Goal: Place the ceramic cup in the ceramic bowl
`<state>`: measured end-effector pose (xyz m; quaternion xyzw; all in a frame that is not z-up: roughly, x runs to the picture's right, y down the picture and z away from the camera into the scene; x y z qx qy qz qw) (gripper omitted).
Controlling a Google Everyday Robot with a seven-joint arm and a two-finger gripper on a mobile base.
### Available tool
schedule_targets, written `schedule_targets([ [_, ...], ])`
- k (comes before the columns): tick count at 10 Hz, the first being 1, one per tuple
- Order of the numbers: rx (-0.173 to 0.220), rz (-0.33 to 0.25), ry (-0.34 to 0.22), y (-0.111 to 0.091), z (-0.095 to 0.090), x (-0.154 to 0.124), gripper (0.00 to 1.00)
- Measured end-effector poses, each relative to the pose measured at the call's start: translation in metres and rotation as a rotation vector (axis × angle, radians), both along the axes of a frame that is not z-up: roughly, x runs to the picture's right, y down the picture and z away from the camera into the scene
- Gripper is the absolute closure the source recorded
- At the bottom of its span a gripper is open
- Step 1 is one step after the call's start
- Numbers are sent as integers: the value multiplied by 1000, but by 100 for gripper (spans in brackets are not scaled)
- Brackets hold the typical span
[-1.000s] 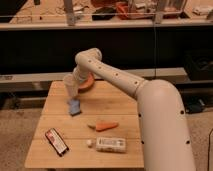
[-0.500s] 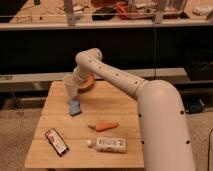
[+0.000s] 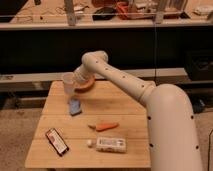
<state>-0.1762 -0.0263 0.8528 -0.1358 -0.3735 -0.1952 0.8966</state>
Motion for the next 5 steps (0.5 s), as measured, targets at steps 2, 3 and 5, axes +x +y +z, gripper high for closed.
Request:
schedule_targets([
  [2, 19, 15, -39, -12, -1, -6, 100],
  [3, 39, 19, -37, -19, 0, -6, 100],
  [5, 90, 24, -29, -35, 1, -7, 100],
])
